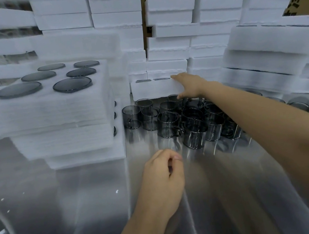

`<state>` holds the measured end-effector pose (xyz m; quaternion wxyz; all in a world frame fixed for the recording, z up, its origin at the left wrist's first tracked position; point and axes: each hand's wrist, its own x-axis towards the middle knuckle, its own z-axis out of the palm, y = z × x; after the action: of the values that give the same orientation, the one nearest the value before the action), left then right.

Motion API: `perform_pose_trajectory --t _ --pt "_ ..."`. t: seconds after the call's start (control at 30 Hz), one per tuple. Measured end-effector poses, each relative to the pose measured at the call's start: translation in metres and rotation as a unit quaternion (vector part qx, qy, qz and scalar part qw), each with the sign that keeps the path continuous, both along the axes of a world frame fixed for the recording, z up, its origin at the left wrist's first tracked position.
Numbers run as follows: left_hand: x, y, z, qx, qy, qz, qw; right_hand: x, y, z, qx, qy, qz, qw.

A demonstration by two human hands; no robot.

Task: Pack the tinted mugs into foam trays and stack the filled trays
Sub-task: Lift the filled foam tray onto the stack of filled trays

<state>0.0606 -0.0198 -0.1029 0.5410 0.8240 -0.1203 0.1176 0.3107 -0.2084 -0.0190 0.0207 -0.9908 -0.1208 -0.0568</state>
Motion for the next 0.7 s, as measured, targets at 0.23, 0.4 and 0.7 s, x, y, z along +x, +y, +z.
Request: perform_pose_trajectory --t 0.23,0.4,0.7 --pt "0.0 0.0 0.001 0.008 -0.001 -0.001 1.0 0.001 -0.002 0.006 0.013 0.061 0.008 0.998" --pt "0.001 0.0 0.001 0.015 -0.006 0.0 1.0 -0.003 -0.001 0.0 -0.007 0.048 0.002 0.999" --pt "0.001 -0.001 0.0 0.026 -0.014 -0.003 1.0 -0.013 0.003 -0.006 -0.041 0.047 -0.026 0.998"
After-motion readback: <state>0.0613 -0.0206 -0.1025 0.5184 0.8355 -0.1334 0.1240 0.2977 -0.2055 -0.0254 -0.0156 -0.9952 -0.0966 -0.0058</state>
